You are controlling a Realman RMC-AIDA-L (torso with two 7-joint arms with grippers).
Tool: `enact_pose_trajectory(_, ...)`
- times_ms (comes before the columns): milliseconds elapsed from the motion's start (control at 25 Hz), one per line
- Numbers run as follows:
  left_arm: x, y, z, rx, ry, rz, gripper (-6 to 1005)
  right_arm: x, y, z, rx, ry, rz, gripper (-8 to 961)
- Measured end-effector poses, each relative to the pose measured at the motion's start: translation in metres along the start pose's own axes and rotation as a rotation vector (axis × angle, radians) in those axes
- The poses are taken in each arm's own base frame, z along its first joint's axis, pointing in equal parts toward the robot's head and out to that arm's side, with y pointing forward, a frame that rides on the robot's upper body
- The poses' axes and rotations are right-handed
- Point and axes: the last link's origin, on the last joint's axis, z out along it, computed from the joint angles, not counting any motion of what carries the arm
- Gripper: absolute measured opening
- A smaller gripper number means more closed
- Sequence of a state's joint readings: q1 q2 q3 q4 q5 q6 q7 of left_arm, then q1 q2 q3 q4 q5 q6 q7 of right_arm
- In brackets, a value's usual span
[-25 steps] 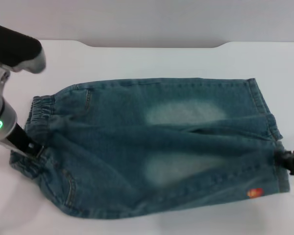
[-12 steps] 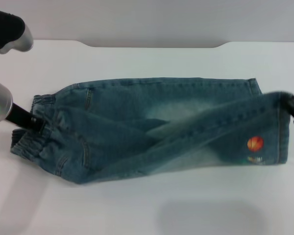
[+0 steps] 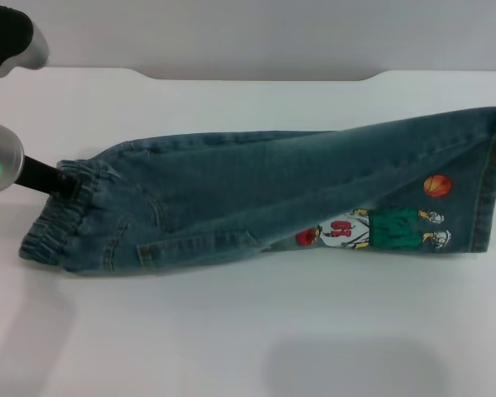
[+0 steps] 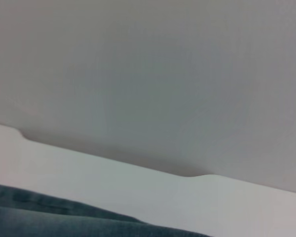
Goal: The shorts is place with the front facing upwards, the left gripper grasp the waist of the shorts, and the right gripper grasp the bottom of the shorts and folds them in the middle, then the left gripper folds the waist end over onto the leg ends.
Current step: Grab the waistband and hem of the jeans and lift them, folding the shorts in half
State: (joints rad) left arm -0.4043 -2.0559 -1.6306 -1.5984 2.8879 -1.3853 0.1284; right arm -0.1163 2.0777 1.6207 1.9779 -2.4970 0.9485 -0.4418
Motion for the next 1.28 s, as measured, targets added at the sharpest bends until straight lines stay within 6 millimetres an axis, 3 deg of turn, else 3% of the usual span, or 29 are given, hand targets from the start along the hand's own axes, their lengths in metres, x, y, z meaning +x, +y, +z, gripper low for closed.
enact_pose_trajectory(400,0.009,-0.007,0.001,0.013,0.112,-0.048,53,0.007,-0.017,0.009,0.066,-0.041,-0.014,111)
enact_pose_trajectory(720,0.016,-0.003,0.013,-0.017,0.193,-0.071,53,0.012,-0.026,0.022,0.113,-0.079,-0.017,123)
enact_pose_trajectory(1280,0.022,0.012,0.036,-0.049,0.328,-0.076,53,0.028,-0.044,0.067,0.176,-0.098,-0.014,144)
